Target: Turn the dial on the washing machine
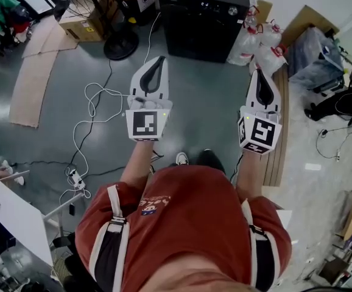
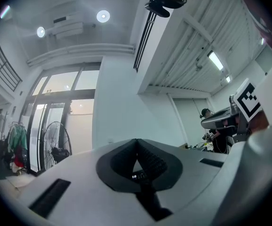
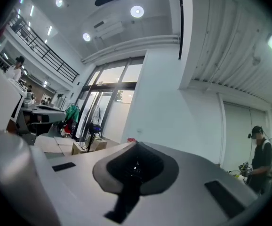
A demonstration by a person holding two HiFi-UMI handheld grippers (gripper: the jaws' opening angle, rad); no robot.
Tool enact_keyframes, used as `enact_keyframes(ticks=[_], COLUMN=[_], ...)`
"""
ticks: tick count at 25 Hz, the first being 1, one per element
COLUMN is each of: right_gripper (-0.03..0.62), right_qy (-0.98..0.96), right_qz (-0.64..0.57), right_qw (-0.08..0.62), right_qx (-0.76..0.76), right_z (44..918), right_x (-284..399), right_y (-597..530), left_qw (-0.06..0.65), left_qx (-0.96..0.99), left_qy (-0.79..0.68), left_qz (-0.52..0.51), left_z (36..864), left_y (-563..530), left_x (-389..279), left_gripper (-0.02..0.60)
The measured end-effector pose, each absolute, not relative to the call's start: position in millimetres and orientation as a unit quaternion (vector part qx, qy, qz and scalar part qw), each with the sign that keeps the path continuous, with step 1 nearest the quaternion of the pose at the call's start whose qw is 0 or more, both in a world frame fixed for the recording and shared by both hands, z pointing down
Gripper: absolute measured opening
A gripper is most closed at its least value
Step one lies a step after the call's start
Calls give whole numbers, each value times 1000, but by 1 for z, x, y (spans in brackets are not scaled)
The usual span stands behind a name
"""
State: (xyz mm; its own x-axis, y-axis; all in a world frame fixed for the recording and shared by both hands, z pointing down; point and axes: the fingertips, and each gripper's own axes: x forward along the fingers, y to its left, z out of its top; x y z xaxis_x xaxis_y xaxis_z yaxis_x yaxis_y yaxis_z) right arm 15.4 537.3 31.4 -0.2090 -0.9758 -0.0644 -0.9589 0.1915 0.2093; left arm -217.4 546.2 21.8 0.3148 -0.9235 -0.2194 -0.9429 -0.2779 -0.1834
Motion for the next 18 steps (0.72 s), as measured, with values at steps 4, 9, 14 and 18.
enact_keyframes(ticks=[4, 9, 14, 18], right_gripper=[8, 8, 8, 8], right_qy=[-766, -767, -769, -769], right_qz=[-97, -98, -102, -98], right_qw=[51, 45, 41, 49], right_qx=[634, 632, 630, 629], right_z=[41, 46, 46, 48], right_x=[11, 1, 1, 10], right_y=[531, 515, 488, 458], left_qw=[132, 130, 142, 146], left_qx=[-801, -794, -790, -787], left_qy=[583, 593, 596, 599], left_qz=[34, 22, 27, 17], left_z=[27, 38, 31, 33], left_y=[546, 540, 516, 486], left_x=[-224, -239, -236, -229], left_gripper=[9, 9, 9, 9])
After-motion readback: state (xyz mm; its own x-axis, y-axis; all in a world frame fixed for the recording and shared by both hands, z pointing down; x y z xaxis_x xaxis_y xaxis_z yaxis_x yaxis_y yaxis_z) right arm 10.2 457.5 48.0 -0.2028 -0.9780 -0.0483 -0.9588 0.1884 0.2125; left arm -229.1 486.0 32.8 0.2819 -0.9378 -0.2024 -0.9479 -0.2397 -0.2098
